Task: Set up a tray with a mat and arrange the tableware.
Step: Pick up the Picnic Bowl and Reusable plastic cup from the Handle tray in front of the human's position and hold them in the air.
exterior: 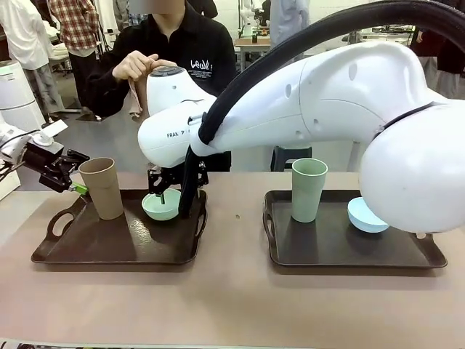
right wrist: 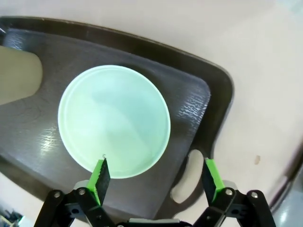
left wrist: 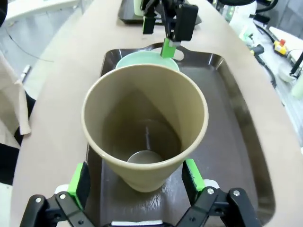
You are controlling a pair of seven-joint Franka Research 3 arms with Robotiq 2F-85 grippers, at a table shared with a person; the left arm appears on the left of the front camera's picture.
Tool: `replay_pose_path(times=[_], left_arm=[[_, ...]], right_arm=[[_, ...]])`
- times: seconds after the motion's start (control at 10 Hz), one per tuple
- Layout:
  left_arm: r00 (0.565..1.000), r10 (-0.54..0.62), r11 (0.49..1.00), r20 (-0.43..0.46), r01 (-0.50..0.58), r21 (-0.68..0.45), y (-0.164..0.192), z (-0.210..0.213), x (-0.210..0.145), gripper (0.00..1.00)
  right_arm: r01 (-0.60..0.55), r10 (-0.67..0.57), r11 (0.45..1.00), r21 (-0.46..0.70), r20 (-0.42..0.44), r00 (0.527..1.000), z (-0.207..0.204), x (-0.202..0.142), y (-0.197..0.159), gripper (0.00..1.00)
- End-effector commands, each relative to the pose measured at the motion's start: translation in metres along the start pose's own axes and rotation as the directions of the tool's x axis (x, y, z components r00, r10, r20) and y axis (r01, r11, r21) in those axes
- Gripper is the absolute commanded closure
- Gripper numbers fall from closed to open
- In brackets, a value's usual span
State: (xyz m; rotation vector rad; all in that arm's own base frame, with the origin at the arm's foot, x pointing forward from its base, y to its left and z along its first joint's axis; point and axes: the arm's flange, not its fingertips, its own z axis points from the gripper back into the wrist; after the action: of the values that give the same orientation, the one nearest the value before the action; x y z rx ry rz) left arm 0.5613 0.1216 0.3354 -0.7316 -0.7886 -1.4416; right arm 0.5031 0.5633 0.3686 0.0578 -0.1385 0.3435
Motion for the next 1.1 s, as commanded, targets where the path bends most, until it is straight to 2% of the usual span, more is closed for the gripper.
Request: replay_pose_path(times=[0.0, 0.2, 0.3, 0.6, 1.0], left_arm=[[0.998, -0.048, 0.999, 0.029, 0.047, 0.011, -0.002, -0.01, -0.002, 0.0], [0.995, -0.079, 0.997, 0.056, 0.079, 0.01, -0.002, -0.015, -0.004, 0.0], [0.993, -0.095, 0.995, 0.066, 0.095, 0.005, -0.001, -0.02, -0.003, 0.0], [0.989, -0.123, 0.992, 0.086, 0.125, -0.015, 0.001, -0.033, -0.003, 0.0], [0.985, -0.132, 0.989, 0.114, 0.138, -0.044, 0.003, -0.044, -0.001, 0.0]], right_arm=[[-0.001, 0.002, 0.999, -0.035, 0.001, 1.0, -0.002, 0.015, 0.011, 0.0], [-0.015, 0.015, 0.999, -0.034, 0.009, 1.0, -0.009, 0.019, 0.012, 0.0], [-0.014, 0.015, 1.0, -0.021, 0.048, 0.999, -0.011, 0.024, 0.011, 0.0], [0.05, -0.048, 0.999, -0.017, 0.076, 0.996, -0.022, 0.032, 0.006, 0.0], [0.101, -0.1, 0.995, -0.014, 0.065, 0.993, -0.036, 0.039, 0.003, 0.0]])
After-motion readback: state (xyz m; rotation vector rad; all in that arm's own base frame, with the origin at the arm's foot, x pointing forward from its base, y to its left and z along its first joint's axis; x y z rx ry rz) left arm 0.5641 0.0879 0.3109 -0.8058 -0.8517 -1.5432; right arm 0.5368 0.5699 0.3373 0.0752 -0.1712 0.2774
